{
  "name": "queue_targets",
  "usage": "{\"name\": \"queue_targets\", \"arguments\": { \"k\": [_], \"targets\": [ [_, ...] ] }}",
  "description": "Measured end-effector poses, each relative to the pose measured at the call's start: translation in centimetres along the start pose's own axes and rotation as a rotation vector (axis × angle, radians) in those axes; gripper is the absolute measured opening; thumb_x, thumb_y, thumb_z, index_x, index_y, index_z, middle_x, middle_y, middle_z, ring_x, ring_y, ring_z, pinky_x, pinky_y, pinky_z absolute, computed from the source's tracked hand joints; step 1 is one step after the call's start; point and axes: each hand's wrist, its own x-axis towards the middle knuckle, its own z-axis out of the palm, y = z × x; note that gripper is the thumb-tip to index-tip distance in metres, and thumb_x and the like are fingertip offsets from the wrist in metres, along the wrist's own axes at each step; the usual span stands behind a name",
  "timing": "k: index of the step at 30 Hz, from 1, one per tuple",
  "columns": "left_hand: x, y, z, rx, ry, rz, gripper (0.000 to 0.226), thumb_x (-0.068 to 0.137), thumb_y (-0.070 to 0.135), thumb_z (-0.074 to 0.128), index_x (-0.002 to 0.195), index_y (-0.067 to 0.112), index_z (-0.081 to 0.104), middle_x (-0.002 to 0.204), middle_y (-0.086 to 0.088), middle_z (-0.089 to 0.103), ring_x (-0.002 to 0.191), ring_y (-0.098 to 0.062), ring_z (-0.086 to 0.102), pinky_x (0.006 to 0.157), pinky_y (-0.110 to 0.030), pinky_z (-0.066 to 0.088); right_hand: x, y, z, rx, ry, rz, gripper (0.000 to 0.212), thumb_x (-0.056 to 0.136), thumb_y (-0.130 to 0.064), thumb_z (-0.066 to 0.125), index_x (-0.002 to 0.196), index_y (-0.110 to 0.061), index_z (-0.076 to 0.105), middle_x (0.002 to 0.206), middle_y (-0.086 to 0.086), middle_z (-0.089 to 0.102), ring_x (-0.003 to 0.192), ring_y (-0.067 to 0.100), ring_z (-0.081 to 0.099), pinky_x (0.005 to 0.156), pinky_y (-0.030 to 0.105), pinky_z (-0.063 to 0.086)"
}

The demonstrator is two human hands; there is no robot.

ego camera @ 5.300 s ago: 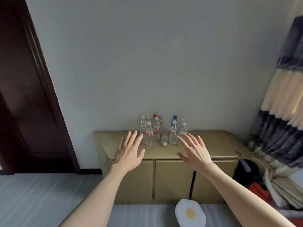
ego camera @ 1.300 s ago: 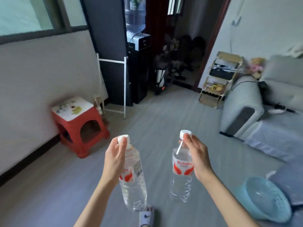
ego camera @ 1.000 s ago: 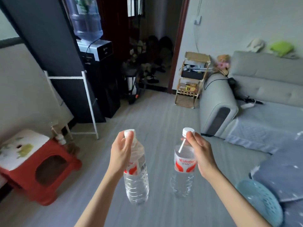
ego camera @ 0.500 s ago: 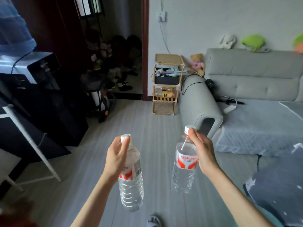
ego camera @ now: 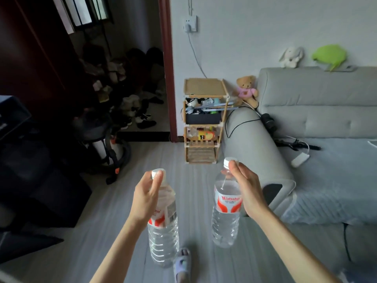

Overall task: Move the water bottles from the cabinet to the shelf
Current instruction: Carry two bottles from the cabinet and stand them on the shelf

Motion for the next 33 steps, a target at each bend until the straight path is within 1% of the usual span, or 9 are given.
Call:
{"name": "queue_targets", "arguments": {
  "k": [4, 9, 15, 18, 22, 25, 27, 29, 33],
  "targets": [
    [10.6, -1.0, 2.4, -0.012, 0.001, 0.003, 0.029, 0.088, 0.041, 0.049, 0.084, 0.014, 0.058, 0.081, 0.0, 0.06, 0.079, -0.014, 0.059, 0.079, -0.037, 0.049, 10.3, -0.8, 1.5, -0.001, 0.035, -0.007, 0.026, 0.088, -0.044, 0.05, 0.094, -0.022, 0.064, 0.095, 0.001, 0.069, 0.088, 0.015, 0.064, 0.07, 0.023, 0.046],
    [24.0, 0.7, 5.1, 0.0, -0.036, 0.05, 0.031, 0.088, 0.042, 0.05, 0.088, 0.012, 0.059, 0.082, -0.001, 0.061, 0.08, -0.014, 0.058, 0.082, -0.039, 0.05, 22.3, -3.5, 2.6, 0.018, 0.07, -0.031, 0.018, 0.09, -0.036, 0.05, 0.092, -0.025, 0.065, 0.094, -0.002, 0.07, 0.087, 0.013, 0.064, 0.07, 0.022, 0.046],
    [35.9, 0.8, 8.7, -0.013, -0.127, 0.071, 0.045, 0.079, 0.058, 0.051, 0.081, 0.013, 0.057, 0.072, 0.003, 0.059, 0.071, -0.011, 0.058, 0.072, -0.034, 0.049, 33.8, -3.2, 3.6, 0.015, 0.096, -0.004, 0.017, 0.089, -0.036, 0.05, 0.087, -0.028, 0.065, 0.09, -0.008, 0.069, 0.082, 0.002, 0.064, 0.064, 0.011, 0.046],
    [40.9, -0.4, 10.8, -0.007, -0.127, 0.038, 0.038, 0.083, 0.052, 0.055, 0.082, 0.015, 0.06, 0.076, 0.0, 0.062, 0.075, -0.014, 0.06, 0.075, -0.036, 0.049, 39.5, -2.3, 3.7, 0.013, 0.092, 0.012, 0.018, 0.088, -0.037, 0.051, 0.085, -0.027, 0.065, 0.087, -0.01, 0.069, 0.076, -0.005, 0.063, 0.067, 0.012, 0.046],
    [48.4, -0.9, 14.7, 0.029, -0.129, 0.022, 0.023, 0.085, 0.04, 0.052, 0.074, 0.021, 0.058, 0.071, 0.003, 0.063, 0.071, -0.011, 0.061, 0.072, -0.034, 0.049, 48.6, -1.7, 3.3, 0.033, 0.08, 0.031, 0.016, 0.088, -0.037, 0.052, 0.089, -0.027, 0.065, 0.092, -0.004, 0.07, 0.083, 0.005, 0.064, 0.063, 0.01, 0.046],
    [54.6, -0.1, 17.7, 0.025, -0.132, 0.037, 0.016, 0.088, 0.032, 0.051, 0.081, 0.022, 0.06, 0.073, 0.005, 0.064, 0.067, 0.0, 0.06, 0.069, -0.019, 0.048, 55.7, -2.5, 2.7, 0.04, 0.063, 0.013, 0.016, 0.087, -0.037, 0.054, 0.087, -0.026, 0.066, 0.094, -0.002, 0.07, 0.088, 0.007, 0.064, 0.069, 0.014, 0.046],
    [58.3, 0.9, 19.5, 0.016, -0.142, 0.053, 0.02, 0.086, 0.037, 0.05, 0.086, 0.02, 0.061, 0.077, 0.003, 0.065, 0.069, 0.002, 0.061, 0.066, -0.011, 0.047, 60.1, -3.3, 2.4, 0.037, 0.06, 0.009, 0.016, 0.086, -0.037, 0.055, 0.088, -0.025, 0.066, 0.097, 0.0, 0.069, 0.091, 0.01, 0.064, 0.074, 0.02, 0.045],
    [61.9, 1.9, 21.0, -0.021, -0.146, 0.057, 0.028, 0.082, 0.041, 0.05, 0.088, 0.016, 0.061, 0.078, 0.001, 0.066, 0.071, -0.002, 0.064, 0.066, -0.012, 0.049, 64.4, -4.3, 2.2, 0.035, 0.059, -0.005, 0.017, 0.086, -0.036, 0.055, 0.089, -0.023, 0.066, 0.096, 0.003, 0.069, 0.088, 0.008, 0.063, 0.074, 0.018, 0.045],
    [68.5, 2.7, 23.1, -0.11, -0.109, 0.016, 0.021, 0.087, 0.031, 0.051, 0.088, 0.011, 0.06, 0.071, 0.001, 0.066, 0.068, -0.009, 0.065, 0.063, -0.019, 0.052, 71.4, -5.7, 2.4, 0.025, 0.041, -0.037, 0.028, 0.08, -0.046, 0.055, 0.088, -0.021, 0.065, 0.093, 0.004, 0.068, 0.08, 0.002, 0.062, 0.07, 0.013, 0.046]
  ]
}}
